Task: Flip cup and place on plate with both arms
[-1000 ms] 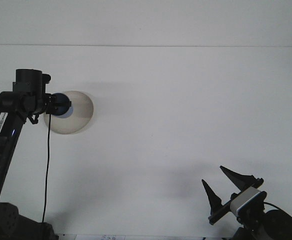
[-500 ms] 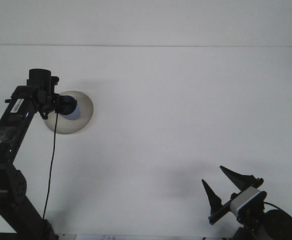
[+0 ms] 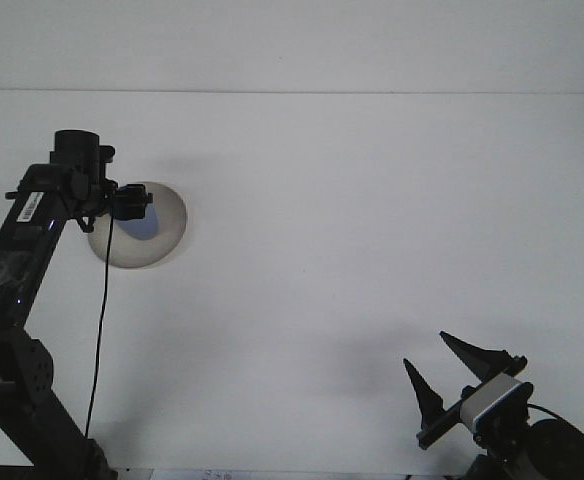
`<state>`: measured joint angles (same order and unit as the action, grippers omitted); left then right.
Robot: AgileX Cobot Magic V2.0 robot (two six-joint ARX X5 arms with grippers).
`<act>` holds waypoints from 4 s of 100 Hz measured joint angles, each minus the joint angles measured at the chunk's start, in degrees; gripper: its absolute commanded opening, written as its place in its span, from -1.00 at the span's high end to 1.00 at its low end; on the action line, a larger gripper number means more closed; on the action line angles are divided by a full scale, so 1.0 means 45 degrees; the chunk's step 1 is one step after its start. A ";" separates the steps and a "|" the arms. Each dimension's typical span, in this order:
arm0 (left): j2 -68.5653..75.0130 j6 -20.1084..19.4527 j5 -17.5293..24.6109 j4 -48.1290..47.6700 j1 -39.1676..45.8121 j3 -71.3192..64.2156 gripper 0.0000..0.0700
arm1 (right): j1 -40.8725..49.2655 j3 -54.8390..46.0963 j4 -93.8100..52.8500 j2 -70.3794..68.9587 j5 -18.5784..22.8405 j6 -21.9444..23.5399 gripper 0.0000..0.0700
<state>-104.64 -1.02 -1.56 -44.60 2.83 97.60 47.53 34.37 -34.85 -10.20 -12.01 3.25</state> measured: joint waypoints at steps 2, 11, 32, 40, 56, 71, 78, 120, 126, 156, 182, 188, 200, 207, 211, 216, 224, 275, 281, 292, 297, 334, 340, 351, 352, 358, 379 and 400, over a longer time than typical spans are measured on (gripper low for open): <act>0.0053 0.0049 0.0000 0.0005 0.0000 0.0131 -0.44 | 0.0000 0.0000 0.0000 0.0000 0.0000 0.0000 -0.35; 0.0695 0.0243 0.0000 -0.0073 0.0000 0.0491 -0.44 | 0.0000 0.0000 0.0000 0.0000 0.0000 0.0000 -0.35; 0.4104 0.0602 0.0000 0.0141 -0.0005 0.0622 -0.44 | 0.0000 0.0000 0.0000 0.0000 0.0000 0.0000 -0.35; 0.5688 0.0695 0.0000 -0.0087 -0.0078 0.0690 -0.44 | 0.0000 0.0000 0.0000 0.0000 -0.0005 0.0000 -0.35; 0.8534 0.0923 0.0267 -0.0316 -0.0709 -0.0175 -0.44 | 0.0000 0.0000 0.0000 0.0000 0.0000 0.0000 -0.36; 1.1346 0.1462 0.1127 0.0612 -0.1540 -0.3254 -0.44 | 0.0000 0.0000 0.0000 0.0000 0.0000 0.0000 -0.36; 1.2531 0.1802 0.1914 0.0913 -0.2040 -0.4906 -0.44 | 0.0000 0.0000 0.0000 0.0000 0.0000 0.0005 -0.36; 1.7782 0.3565 0.3099 0.1841 -0.3696 -1.2478 0.48 | 0.0000 0.0000 0.0112 0.0000 0.0000 0.0005 0.64; 1.7942 0.3594 0.3099 0.1865 -0.3696 -1.2507 0.97 | 0.0000 0.0000 0.0068 0.0000 0.0000 0.0000 0.97; 1.8204 0.3745 0.3099 0.2166 -0.3696 -1.2507 0.95 | 0.0000 0.0000 -0.0087 0.0000 0.0000 0.0000 0.98; 1.8438 0.3745 0.3099 0.2788 -0.3696 -1.2507 0.96 | 0.0000 0.0000 0.0277 0.0000 -0.0005 0.0000 0.98; 1.8442 0.3745 0.3099 0.3147 -0.3696 -1.2507 0.96 | 0.0000 0.0000 0.0296 0.0000 0.0000 -0.0005 0.98; 1.8462 0.3745 0.3099 0.3332 -0.3696 -1.2507 0.96 | 0.0000 0.0000 0.0296 0.0000 0.0000 0.0000 0.98; 1.8462 0.3745 0.3099 0.3555 -0.3696 -1.2507 0.96 | 0.0000 0.0000 0.0296 0.0000 0.0000 -0.0005 0.98; 1.8462 0.3735 0.3099 0.3701 -0.3696 -1.2507 0.95 | 0.0000 0.0000 0.0296 0.0000 0.0000 -0.0005 0.98; 1.8462 0.3643 0.3099 0.3808 -0.3687 -1.2507 0.96 | 0.0000 0.0000 0.0296 0.0000 0.0000 0.0000 0.98; 1.8544 0.3279 0.3099 0.3823 -0.3551 -1.2517 0.96 | 0.0000 0.0000 0.0296 0.0000 0.0000 -0.0005 0.98; 2.2318 -0.0141 -0.0049 1.0205 -0.1234 -2.0405 0.96 | 0.0000 0.0000 0.0301 0.0000 0.0000 -0.0005 0.98; 2.2595 -0.0199 -0.0185 1.0341 -0.1171 -2.0944 0.96 | 0.0000 0.0000 0.0301 0.0000 0.0000 0.0000 0.98; 2.3061 -0.0228 -0.0369 1.0224 -0.1132 -2.1264 0.96 | 0.0000 0.0000 0.0301 0.0000 0.0000 -0.0005 0.98; 2.3202 -0.0228 -0.0379 1.0166 -0.1132 -2.1264 0.96 | 0.0000 0.0000 0.0306 0.0000 0.0000 -0.0005 0.98; 2.3197 0.0029 -0.0384 1.0103 -0.1132 -2.1264 0.96 | 0.0000 0.0000 0.0311 0.0000 0.0000 0.0000 0.98; 2.3197 0.0053 -0.0384 1.0103 -0.1132 -2.1264 0.96 | 0.0000 0.0000 0.0311 0.0000 -0.0005 0.0000 0.98; 2.3197 0.0063 -0.0384 1.0103 -0.1132 -2.1264 0.96 | 0.0000 0.0000 0.0311 0.0000 0.0000 -0.0005 0.98; 2.3197 0.0063 -0.0384 1.0108 -0.1132 -2.1264 0.96 | 0.0000 0.0000 0.0311 0.0000 0.0000 0.0000 0.98; 2.3197 0.0063 -0.0384 1.0108 -0.1132 -2.1264 0.96 | 0.0000 0.0000 0.0311 0.0000 -0.0005 0.0000 0.98; 2.3197 0.0063 -0.0384 1.0103 -0.1132 -2.1264 0.96 | 0.0000 0.0000 0.0311 0.0000 0.0000 0.0000 0.98; 2.3197 0.0063 -0.0384 1.0108 -0.1132 -2.1264 0.96 | -0.0121 0.0000 0.0316 0.0000 -0.0039 -0.0223 0.98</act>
<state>-0.25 -0.73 -3.29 0.89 -2.26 1.91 46.98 34.37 -33.43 -10.20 -12.19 2.24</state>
